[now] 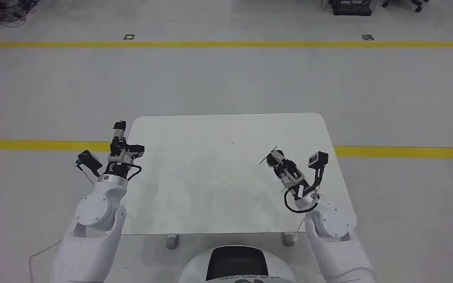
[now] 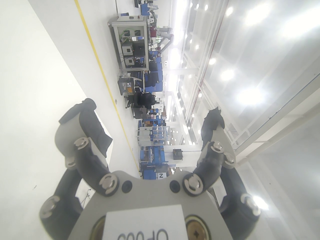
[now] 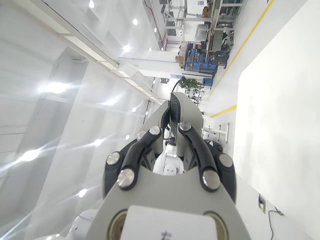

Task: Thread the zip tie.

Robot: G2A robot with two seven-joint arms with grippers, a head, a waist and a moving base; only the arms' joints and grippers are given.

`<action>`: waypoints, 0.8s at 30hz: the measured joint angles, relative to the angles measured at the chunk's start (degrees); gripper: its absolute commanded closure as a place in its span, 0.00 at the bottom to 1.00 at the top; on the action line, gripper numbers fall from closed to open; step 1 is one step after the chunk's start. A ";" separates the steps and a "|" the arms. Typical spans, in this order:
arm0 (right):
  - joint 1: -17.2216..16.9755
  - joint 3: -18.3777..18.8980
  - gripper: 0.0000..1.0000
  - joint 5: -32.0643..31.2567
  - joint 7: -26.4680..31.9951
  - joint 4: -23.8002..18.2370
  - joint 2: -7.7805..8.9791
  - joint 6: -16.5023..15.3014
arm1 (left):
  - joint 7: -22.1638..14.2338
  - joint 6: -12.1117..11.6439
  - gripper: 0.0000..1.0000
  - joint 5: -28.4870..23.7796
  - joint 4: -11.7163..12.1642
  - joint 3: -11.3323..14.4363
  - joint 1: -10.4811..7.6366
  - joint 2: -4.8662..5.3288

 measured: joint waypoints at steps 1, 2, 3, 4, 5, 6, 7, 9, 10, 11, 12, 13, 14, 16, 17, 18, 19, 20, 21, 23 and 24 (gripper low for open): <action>-0.01 0.27 1.00 0.00 0.86 -0.07 -0.08 0.00 | 0.00 0.00 0.00 0.00 0.00 0.00 0.00 0.00; -0.02 0.34 1.00 0.00 1.01 -0.10 -0.09 0.00 | 0.00 0.00 0.00 0.00 0.00 0.00 0.00 0.00; -0.02 0.33 1.00 -0.01 0.86 -0.12 -0.08 0.00 | 0.00 0.00 0.00 0.00 0.00 0.00 0.00 0.00; -0.02 0.30 1.00 -0.02 0.74 -0.12 -0.07 0.00 | 0.00 0.00 0.00 0.00 0.00 0.00 0.00 0.00; -0.02 0.28 1.00 -0.02 0.69 -0.12 -0.06 0.00 | 0.00 0.00 0.00 0.00 0.00 0.00 0.00 0.00; -0.01 0.27 1.00 -0.02 0.67 -0.11 -0.06 0.00 | 0.00 0.00 0.00 0.00 0.00 0.00 0.00 0.00; -0.01 0.27 1.00 -0.02 0.67 -0.11 -0.06 0.00 | 0.00 0.00 0.00 0.00 0.00 0.00 0.00 0.00; -0.01 0.27 1.00 -0.03 0.67 -0.12 -0.06 0.00 | 0.00 0.00 0.00 0.00 0.00 0.00 0.00 0.00; -0.03 0.24 1.00 -0.22 0.52 -0.19 -0.05 0.00 | 0.00 0.00 0.00 0.00 0.00 0.00 0.00 0.00; -0.18 0.10 1.00 -0.60 0.37 -0.40 -0.02 0.00 | 0.00 0.00 0.00 0.00 0.00 0.00 0.00 0.00; -0.63 -0.12 1.00 -0.97 0.67 -0.80 0.05 0.00 | 0.00 0.00 0.00 0.00 0.00 0.00 0.00 0.00; -1.02 -0.08 1.00 -1.34 1.08 -1.16 0.14 0.00 | 0.00 0.00 0.00 0.00 0.00 0.00 0.00 0.00; -1.45 0.19 1.00 -2.08 1.30 -1.61 0.26 0.00 | 0.00 0.00 0.00 0.00 0.00 0.00 0.00 0.00; -2.68 0.91 1.00 -3.49 1.47 -2.84 0.45 0.00 | 0.00 0.00 0.00 0.00 0.00 0.00 0.00 0.00; -3.24 1.23 1.00 -3.31 1.69 -3.29 0.50 0.00 | 0.00 0.00 0.00 0.00 0.00 0.00 0.00 0.00; -3.93 1.83 1.00 -2.54 2.22 -3.78 0.57 0.00 | 0.00 0.00 0.00 0.00 0.00 0.00 0.00 0.00; -4.40 2.37 1.00 -1.95 2.72 -4.08 0.63 0.00 | 0.00 0.00 0.00 0.00 0.00 0.00 0.00 0.00; -4.82 2.96 1.00 -1.42 3.22 -4.35 0.69 0.00 | 0.00 0.00 0.00 0.00 0.00 0.00 0.00 0.00; -5.39 3.73 1.00 -0.68 3.97 -4.68 0.75 0.00 | 0.00 0.00 0.00 0.00 0.00 0.00 0.00 0.00; -6.22 4.78 1.00 0.19 5.49 -5.19 0.83 0.00 | 0.00 0.00 0.00 0.00 0.00 0.00 0.00 0.00; -6.74 5.46 1.00 0.53 6.51 -5.52 0.88 0.00 | 0.00 0.00 0.00 0.00 0.00 0.00 0.00 0.00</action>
